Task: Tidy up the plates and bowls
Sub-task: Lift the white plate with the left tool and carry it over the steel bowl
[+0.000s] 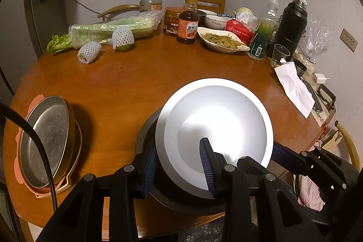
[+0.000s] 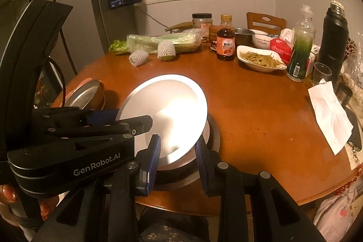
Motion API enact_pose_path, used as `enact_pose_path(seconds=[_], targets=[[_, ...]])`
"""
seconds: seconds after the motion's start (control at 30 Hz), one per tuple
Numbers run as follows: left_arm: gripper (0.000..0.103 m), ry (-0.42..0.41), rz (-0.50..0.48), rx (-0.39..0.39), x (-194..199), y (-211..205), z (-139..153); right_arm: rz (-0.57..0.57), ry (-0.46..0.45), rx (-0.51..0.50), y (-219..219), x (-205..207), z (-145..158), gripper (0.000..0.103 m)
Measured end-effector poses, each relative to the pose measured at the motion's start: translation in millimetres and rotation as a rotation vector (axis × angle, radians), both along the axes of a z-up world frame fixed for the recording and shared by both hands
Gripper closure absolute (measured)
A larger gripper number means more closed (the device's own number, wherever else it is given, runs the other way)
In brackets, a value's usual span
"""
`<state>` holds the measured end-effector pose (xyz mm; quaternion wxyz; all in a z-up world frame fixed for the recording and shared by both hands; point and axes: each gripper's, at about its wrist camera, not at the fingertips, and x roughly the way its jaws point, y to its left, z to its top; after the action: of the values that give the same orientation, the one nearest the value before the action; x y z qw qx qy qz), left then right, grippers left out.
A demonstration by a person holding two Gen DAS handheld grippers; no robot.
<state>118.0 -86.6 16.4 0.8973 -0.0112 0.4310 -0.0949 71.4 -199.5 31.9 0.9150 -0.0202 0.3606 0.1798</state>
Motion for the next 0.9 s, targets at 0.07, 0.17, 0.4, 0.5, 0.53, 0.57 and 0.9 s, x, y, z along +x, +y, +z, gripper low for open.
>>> enact_pose_path(seconds=[0.07,0.17,0.4,0.5,0.53,0.57,0.9], targets=[[0.065,0.003,0.001,0.003,0.6,-0.4,-0.9,0.001,0.0,-0.002,-0.1,-0.1,-0.4,0.071],[0.065,0.005,0.001,0.008,0.7,-1.2,-1.9,0.0,0.003,-0.003,0.1,0.0,-1.9,0.071],[0.065,0.007,0.005,0.016,0.4,0.0,-4.1,-0.001,0.0,-0.013,0.9,0.2,-3.7,0.071],[0.065,0.009,0.007,0.019,0.9,0.9,-4.5,-0.001,-0.003,-0.019,2.2,-0.1,-4.6,0.071],[0.065,0.009,0.008,0.018,0.8,1.6,-4.8,-0.003,-0.003,-0.024,2.9,-0.3,-4.7,0.071],[0.065,0.009,0.009,0.018,0.9,2.1,-4.9,-0.003,-0.006,-0.027,3.5,-0.3,-4.8,0.071],[0.065,0.01,0.02,0.025,1.3,5.5,-7.0,-0.001,-0.012,-0.044,7.1,0.6,-6.1,0.071]])
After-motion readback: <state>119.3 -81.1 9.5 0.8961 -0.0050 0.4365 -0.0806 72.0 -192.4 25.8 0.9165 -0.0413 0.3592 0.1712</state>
